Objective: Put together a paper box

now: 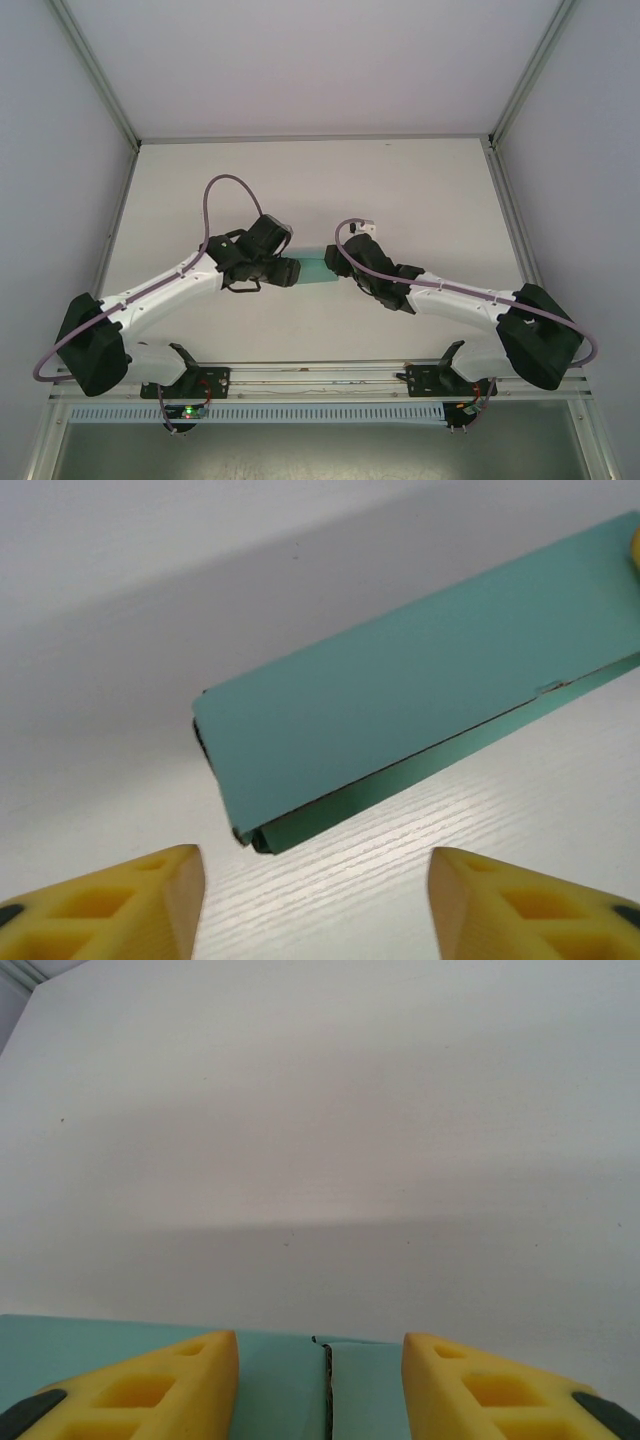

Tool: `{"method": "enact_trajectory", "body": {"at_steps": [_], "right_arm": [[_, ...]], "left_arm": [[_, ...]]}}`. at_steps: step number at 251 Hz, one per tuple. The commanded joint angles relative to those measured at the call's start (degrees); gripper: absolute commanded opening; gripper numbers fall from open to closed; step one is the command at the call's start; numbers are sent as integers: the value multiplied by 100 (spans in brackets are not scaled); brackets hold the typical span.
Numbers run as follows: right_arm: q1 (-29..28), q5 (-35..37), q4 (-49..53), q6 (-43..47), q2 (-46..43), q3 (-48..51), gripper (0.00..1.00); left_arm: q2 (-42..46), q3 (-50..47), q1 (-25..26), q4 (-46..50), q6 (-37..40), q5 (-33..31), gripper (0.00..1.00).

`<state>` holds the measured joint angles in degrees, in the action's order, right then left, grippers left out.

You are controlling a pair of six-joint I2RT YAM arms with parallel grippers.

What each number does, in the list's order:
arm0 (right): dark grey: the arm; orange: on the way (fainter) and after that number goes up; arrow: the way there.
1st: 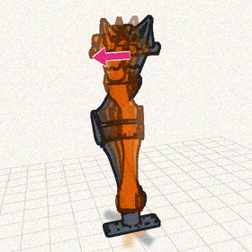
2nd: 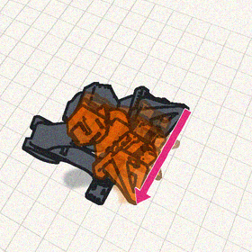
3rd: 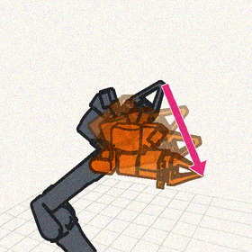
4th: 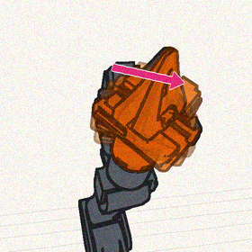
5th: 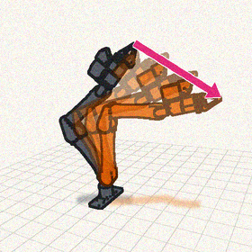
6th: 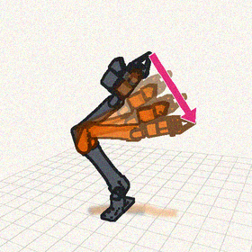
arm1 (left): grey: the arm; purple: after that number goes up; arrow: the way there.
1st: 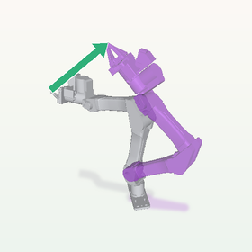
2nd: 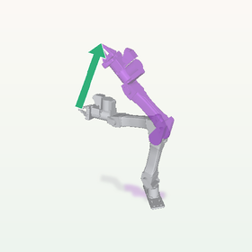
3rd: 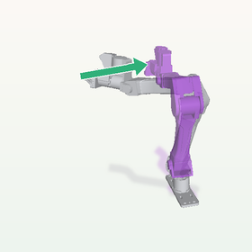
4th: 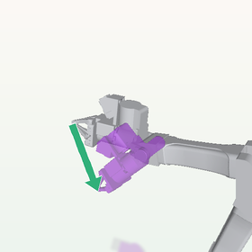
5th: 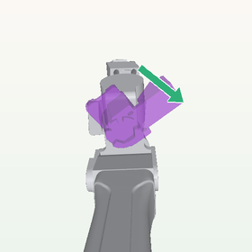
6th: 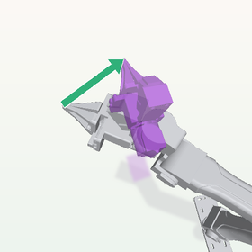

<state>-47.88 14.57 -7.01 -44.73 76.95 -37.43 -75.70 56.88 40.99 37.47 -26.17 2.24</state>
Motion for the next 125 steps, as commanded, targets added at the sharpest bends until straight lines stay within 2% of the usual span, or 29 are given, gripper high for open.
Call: {"method": "enact_trajectory", "body": {"at_steps": [1, 24, 44, 75, 125], "right_arm": [[-23, -11, 822, 36, 287, 246, 47], [-10, 0, 836, 61, 321, 271, 47], [14, -12, 836, 111, 329, 284, 47], [23, -86, 829, 150, 365, 260, 47], [23, -92, 835, 146, 417, 267, 46]], "left_arm": [[138, 298, 44, 537, -295, -381, 70], [185, 311, -70, 405, -574, -497, 76], [181, 224, -310, 67, -743, -314, 80], [-19, 148, -707, -387, -810, 138, 79], [-284, -127, -971, -809, -903, 576, 72]]}}
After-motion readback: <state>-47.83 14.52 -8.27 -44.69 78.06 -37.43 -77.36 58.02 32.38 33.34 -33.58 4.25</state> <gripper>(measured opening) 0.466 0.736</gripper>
